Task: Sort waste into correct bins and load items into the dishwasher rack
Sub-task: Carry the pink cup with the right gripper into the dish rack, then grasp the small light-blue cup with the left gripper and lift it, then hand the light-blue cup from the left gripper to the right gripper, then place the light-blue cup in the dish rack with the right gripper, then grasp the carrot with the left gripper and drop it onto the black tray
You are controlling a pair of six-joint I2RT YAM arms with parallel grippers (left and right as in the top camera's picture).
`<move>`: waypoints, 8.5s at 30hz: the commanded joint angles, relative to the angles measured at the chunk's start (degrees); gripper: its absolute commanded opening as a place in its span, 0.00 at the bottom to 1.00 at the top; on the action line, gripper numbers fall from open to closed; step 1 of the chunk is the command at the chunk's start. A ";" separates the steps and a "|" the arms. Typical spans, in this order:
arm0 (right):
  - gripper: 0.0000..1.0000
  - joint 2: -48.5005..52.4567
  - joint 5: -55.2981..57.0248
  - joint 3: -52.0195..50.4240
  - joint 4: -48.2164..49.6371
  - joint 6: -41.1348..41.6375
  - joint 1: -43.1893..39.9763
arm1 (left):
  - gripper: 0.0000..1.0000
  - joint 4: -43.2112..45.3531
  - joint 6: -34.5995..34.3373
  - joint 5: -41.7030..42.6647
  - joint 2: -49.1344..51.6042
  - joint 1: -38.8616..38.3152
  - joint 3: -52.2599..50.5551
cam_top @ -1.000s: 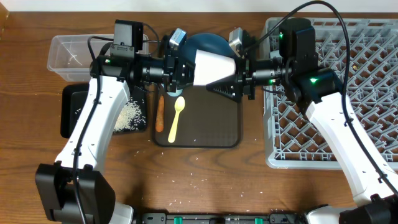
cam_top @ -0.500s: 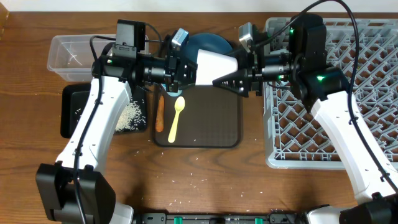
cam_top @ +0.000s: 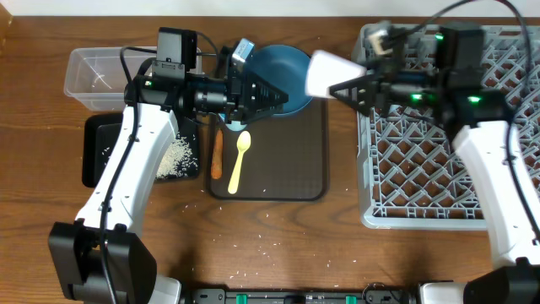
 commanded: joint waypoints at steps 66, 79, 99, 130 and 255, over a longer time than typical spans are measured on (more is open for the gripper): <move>0.97 -1.38 53.88 11.37 -39.06 10.34 4.37 | 0.64 -0.70 18.93 -73.81 7.58 -8.74 -1.11; 0.97 -1.49 53.90 11.32 -39.23 10.29 4.42 | 0.51 -0.57 24.90 -79.62 16.68 -13.25 -1.11; 0.98 -1.29 23.91 2.51 -20.09 -0.35 4.48 | 0.06 -8.98 9.05 -44.19 -1.05 -6.97 1.70; 0.81 -0.52 0.09 -15.41 33.73 9.60 17.62 | 0.06 -6.78 0.42 -0.22 -6.14 3.87 1.66; 0.84 4.35 51.82 13.07 -28.52 18.03 14.86 | 0.51 -13.35 12.04 -85.61 17.27 -7.02 -7.32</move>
